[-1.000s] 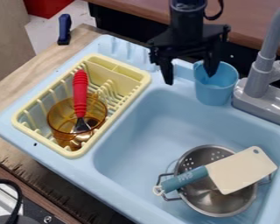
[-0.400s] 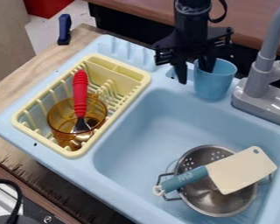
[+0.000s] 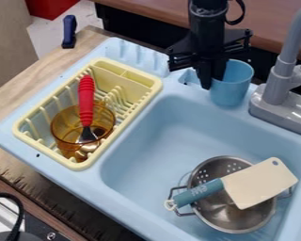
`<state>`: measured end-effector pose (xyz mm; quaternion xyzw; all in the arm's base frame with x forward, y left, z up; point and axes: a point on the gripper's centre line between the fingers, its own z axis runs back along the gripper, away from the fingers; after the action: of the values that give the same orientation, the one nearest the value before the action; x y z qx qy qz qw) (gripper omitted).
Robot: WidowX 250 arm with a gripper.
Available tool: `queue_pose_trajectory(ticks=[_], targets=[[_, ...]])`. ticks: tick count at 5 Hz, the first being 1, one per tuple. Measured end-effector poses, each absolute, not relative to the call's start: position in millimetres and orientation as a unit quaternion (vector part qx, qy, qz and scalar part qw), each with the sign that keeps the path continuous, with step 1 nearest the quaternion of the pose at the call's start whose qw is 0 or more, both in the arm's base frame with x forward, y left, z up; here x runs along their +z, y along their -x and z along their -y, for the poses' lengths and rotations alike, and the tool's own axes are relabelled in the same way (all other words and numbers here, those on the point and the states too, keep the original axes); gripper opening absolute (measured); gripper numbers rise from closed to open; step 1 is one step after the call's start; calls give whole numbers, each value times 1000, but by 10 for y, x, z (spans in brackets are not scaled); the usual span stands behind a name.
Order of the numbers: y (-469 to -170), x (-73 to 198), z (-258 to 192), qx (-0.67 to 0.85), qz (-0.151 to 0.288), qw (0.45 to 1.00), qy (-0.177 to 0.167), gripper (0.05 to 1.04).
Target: Take the blue pot in the sink
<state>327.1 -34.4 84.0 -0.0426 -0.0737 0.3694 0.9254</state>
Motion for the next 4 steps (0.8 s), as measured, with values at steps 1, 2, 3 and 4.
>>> queue_pose_trajectory(ticks=[1,2,3,4], targets=[[-3214,815,343,365,67,928,39,55],[-3002,828,329,341,59,937,36,55],[-2739,873,297,308,61,949,38,55],[-2609,829,290,299,51,952,34,55]])
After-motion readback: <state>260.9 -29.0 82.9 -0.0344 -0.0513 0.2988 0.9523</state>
